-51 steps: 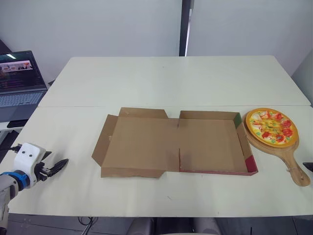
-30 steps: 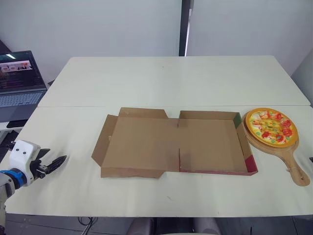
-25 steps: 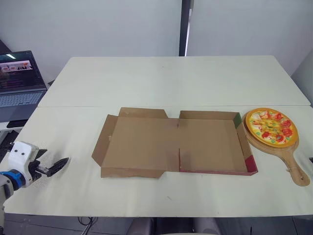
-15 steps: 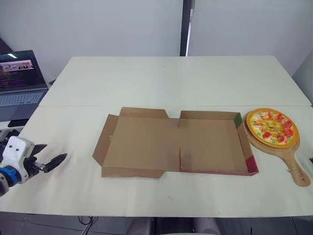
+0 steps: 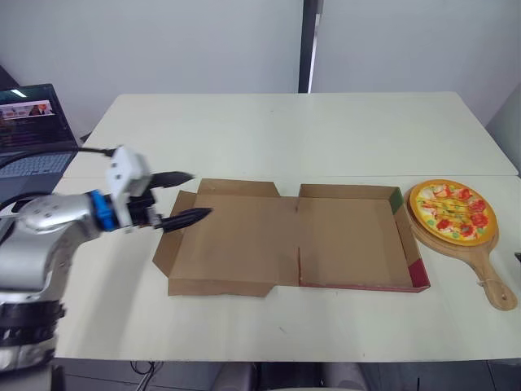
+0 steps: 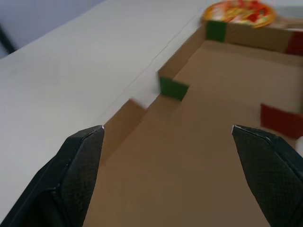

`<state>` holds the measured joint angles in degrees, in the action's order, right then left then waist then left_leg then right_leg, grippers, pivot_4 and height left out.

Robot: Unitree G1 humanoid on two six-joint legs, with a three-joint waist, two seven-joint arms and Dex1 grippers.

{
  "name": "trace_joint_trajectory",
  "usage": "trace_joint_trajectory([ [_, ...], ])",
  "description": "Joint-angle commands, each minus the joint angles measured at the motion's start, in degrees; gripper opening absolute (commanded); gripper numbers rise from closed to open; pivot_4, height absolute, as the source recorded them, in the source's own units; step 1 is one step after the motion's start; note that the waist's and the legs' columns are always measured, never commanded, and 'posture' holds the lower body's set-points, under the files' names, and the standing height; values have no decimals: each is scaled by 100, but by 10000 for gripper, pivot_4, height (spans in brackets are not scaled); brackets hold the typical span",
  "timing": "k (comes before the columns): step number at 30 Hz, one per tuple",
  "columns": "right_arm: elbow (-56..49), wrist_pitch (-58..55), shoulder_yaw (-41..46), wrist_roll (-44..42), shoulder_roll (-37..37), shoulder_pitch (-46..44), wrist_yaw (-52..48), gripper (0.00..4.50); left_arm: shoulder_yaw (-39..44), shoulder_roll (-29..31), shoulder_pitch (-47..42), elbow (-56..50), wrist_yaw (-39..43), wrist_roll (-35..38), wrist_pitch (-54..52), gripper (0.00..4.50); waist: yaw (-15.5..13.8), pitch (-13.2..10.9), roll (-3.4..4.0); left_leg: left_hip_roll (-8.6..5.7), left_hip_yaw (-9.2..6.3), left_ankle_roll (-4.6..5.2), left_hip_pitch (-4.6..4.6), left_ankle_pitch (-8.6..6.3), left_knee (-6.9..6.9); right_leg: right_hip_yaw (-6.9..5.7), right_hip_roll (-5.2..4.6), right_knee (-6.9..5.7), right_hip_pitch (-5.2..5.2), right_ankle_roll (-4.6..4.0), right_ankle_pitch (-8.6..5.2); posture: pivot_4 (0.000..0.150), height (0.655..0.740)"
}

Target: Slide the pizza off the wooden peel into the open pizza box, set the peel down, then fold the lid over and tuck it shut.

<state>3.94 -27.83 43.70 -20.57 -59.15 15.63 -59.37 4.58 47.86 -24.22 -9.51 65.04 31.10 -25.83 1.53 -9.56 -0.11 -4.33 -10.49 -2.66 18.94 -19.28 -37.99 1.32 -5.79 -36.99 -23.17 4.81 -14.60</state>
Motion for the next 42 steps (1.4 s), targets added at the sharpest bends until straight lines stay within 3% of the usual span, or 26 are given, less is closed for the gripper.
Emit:
trace_joint_trajectory([
  [1,-950,-586,375,-212,159,331,150,45000,-556,-250,-514,-231,404,77,-48,44553,-7,-3,-5,-1,0,0,1,0,0,0,0,0,0,0,0,1500,7400],
  [9,-1985,-1694,-72,-8,386,435,998,45000,-1267,-790,-1303,-693,954,500,-515,44553,4,-7,-12,1,4,1,2,0,-3,3,3,2,-1,3,2,1500,7400],
  [15,-1490,-2296,-538,-29,278,-103,1332,45000,-1420,-1087,-1615,-905,962,674,-761,44553,-25,-9,-16,-1,2,0,4,1,-7,5,3,2,-1,4,2,1500,7400],
  [31,291,-1567,-2017,271,85,-1206,931,45000,-1633,-1589,-1826,-642,928,481,-543,44553,4,-11,-38,0,6,-1,2,1,-12,9,7,3,0,7,4,1500,7400],
  [34,425,-1556,-2115,268,138,-1286,907,38842,-1614,-1673,-1872,-570,890,448,-512,45000,8,-6,-50,2,6,-1,1,1,-13,10,9,3,1,8,5,1500,7400],
  [40,376,-1664,-1829,136,307,-1077,1030,19173,-1447,-1711,-1968,-467,807,472,-527,45000,-2,3,-69,3,3,-1,1,1,-14,11,12,3,2,9,6,1500,7400],
  [42,227,-1725,-1666,66,404,-972,1124,15424,-1397,-1696,-2020,-432,784,522,-578,45000,-5,3,-71,2,4,-1,1,1,-14,15,13,3,2,10,6,1500,7400],
])
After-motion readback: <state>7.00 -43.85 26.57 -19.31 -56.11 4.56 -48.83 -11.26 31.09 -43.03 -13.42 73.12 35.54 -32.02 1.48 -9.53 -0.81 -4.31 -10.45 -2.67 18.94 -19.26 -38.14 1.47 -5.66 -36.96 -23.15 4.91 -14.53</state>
